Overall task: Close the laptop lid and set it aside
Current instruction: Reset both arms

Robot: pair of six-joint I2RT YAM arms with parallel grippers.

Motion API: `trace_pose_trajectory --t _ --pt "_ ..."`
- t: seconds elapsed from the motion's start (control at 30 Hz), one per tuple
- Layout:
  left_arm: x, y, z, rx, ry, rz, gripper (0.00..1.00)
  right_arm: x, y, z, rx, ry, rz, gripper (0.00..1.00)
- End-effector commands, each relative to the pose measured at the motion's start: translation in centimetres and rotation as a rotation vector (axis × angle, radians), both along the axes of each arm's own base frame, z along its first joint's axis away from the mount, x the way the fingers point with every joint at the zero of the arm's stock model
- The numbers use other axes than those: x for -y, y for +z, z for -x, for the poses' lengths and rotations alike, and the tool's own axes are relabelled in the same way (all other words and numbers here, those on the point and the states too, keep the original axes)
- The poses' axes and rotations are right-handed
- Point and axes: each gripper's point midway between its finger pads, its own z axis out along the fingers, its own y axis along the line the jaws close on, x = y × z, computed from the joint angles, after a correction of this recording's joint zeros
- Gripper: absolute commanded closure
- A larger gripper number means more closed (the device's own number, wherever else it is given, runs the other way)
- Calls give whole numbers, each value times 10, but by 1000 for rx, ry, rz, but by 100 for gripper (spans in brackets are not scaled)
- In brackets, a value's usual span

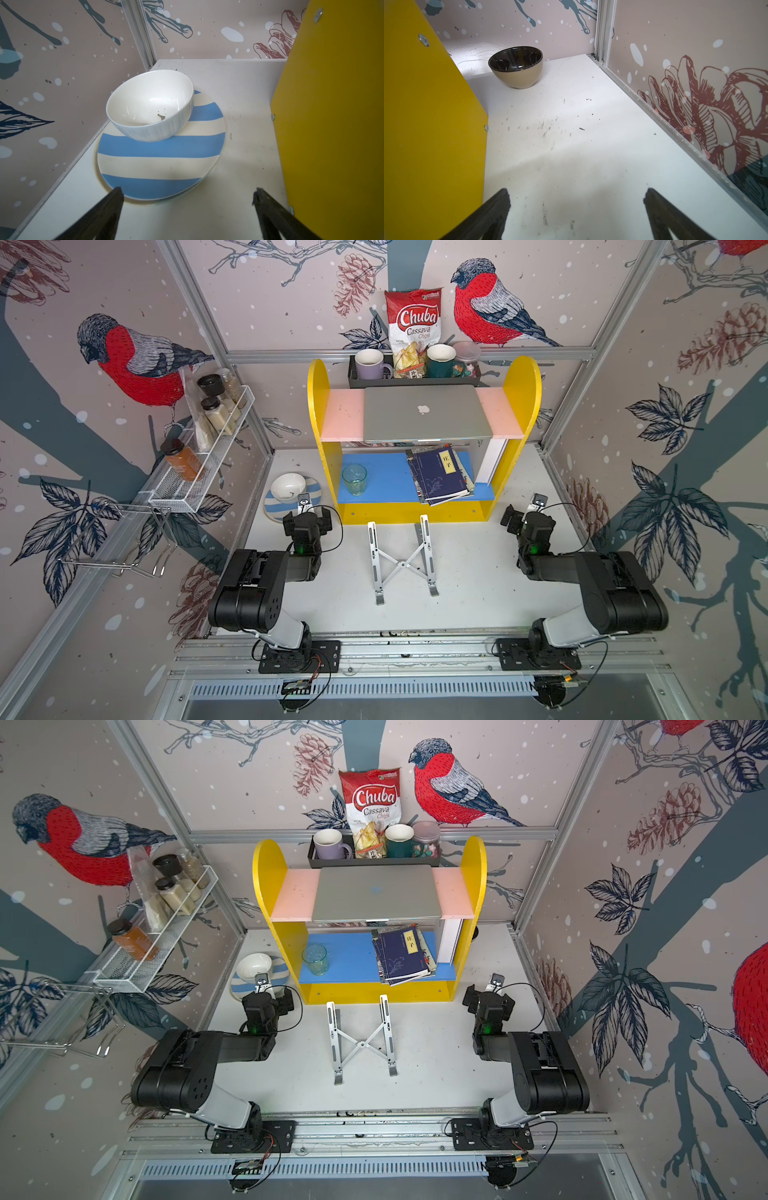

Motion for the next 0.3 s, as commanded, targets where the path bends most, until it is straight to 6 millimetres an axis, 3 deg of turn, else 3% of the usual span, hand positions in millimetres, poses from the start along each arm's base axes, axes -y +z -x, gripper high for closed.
trace_pose_trajectory --t 0.0,0.27 --pt "7 0 -3 -7 -42 -3 4 0 6 -3 23 0 3 0" --pt "11 0 -5 -12 -73 1 4 0 7 -3 25 0 3 0"
